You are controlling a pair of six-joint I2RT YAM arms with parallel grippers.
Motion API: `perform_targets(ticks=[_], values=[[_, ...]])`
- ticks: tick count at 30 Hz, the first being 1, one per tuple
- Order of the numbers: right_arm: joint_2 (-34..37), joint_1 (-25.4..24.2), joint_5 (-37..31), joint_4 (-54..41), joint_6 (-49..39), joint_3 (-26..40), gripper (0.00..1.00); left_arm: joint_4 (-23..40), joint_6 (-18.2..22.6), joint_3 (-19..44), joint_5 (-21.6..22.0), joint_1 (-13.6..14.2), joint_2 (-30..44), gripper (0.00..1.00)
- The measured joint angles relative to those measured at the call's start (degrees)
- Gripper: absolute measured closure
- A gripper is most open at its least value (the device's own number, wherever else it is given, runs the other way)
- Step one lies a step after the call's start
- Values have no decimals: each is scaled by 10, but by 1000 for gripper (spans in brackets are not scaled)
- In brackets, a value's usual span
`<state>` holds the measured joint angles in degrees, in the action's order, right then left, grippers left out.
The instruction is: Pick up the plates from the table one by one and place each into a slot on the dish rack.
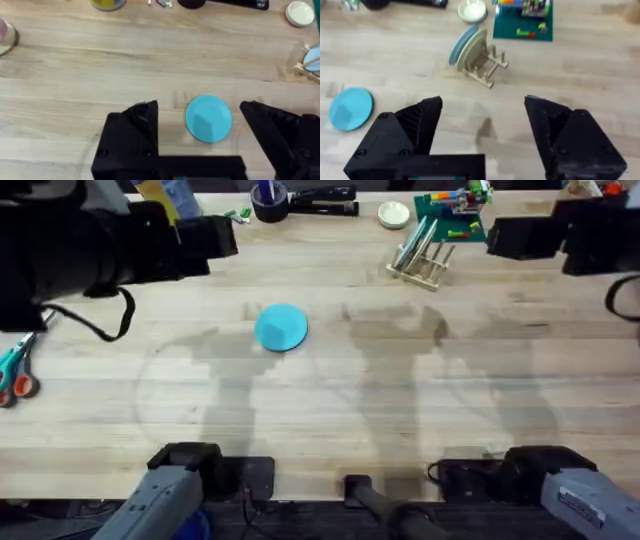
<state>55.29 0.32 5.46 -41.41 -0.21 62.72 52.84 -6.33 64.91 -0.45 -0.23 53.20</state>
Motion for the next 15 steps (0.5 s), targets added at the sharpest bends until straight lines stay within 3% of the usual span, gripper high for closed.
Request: perform_targets(ticks=[5, 15], values=[[50, 0, 2, -20, 0, 26, 7, 4, 1, 3, -2, 0, 22, 8], [57, 0, 2, -22, 0, 27, 8, 5, 1, 3, -2, 0, 34, 8]])
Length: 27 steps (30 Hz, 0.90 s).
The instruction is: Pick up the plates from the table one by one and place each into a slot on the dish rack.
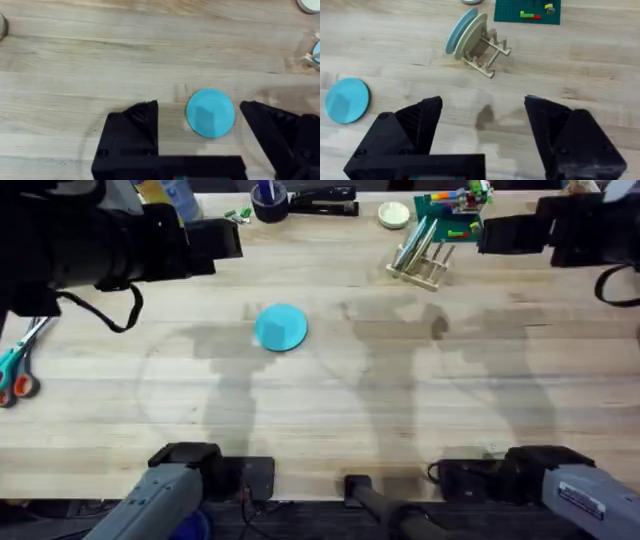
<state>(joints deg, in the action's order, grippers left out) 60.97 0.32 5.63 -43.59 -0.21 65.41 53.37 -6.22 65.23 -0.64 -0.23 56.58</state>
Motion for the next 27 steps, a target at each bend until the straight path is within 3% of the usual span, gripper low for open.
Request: perform_targets(ticks=[6, 7, 12, 13, 17, 20, 27], values=[[0, 0, 0, 0, 0, 0, 8, 0, 0, 0, 0, 0, 0, 20], [0, 0, 0, 0, 0, 0, 8, 0, 0, 0, -1, 0, 0, 112], [0, 0, 0, 0, 0, 0, 8, 0, 0, 0, -11, 0, 0, 893], [0, 0, 0, 0, 0, 0, 8, 0, 2, 0, -19, 0, 0, 942], [0, 0, 0, 0, 0, 0, 7, 1, 4, 0, -72, -2, 0, 960], [0, 0, 0, 0, 0, 0, 8, 4, 18, 0, -138, -25, 2, 960], [0, 0, 0, 0, 0, 0, 6, 47, 84, 1, -339, -162, 57, 960]])
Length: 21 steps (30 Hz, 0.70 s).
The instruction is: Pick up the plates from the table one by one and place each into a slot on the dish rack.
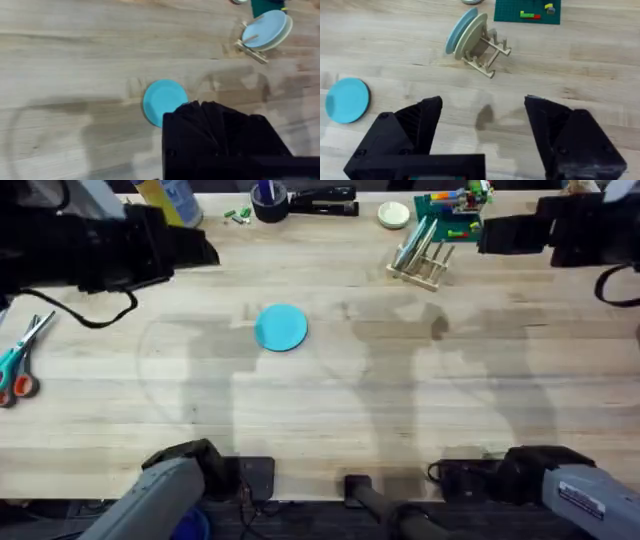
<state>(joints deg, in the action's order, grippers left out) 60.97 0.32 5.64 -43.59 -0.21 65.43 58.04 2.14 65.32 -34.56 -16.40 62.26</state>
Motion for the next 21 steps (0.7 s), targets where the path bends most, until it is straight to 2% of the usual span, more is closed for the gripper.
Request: perform_targets(ticks=[3, 8, 14, 21], values=[[0, 0, 0, 0, 0, 0, 7, 42, 47, 0, -70, -31, 42, 960], [0, 0, 0, 0, 0, 0, 7, 63, 122, 0, -147, -36, 117, 960], [0, 0, 0, -2, 0, 0, 7, 63, 182, 0, -179, -36, 200, 960], [0, 0, 0, -2, 0, 0, 7, 52, 240, -6, -206, -36, 261, 959]])
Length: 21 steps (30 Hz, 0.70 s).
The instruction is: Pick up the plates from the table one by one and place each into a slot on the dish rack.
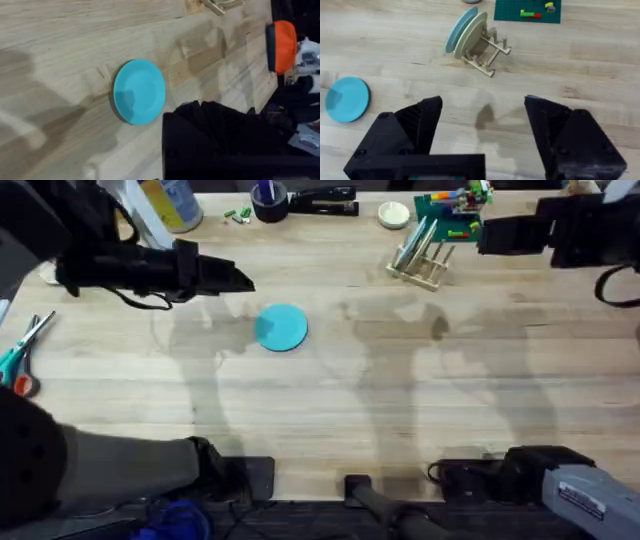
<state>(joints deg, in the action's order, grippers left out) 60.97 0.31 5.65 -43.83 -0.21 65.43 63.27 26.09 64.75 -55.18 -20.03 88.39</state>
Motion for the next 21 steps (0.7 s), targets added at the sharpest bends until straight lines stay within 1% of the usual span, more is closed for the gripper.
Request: perform_targets(ticks=[6, 12, 21], values=[[0, 0, 0, 0, 0, 0, 7, -44, 20, -32, -20, -2, 37, 958], [0, 0, 0, 0, 0, 0, 6, -88, 25, -76, -23, -2, 70, 960], [0, 0, 0, 0, 0, 0, 6, -116, 26, -85, -24, -2, 114, 960]])
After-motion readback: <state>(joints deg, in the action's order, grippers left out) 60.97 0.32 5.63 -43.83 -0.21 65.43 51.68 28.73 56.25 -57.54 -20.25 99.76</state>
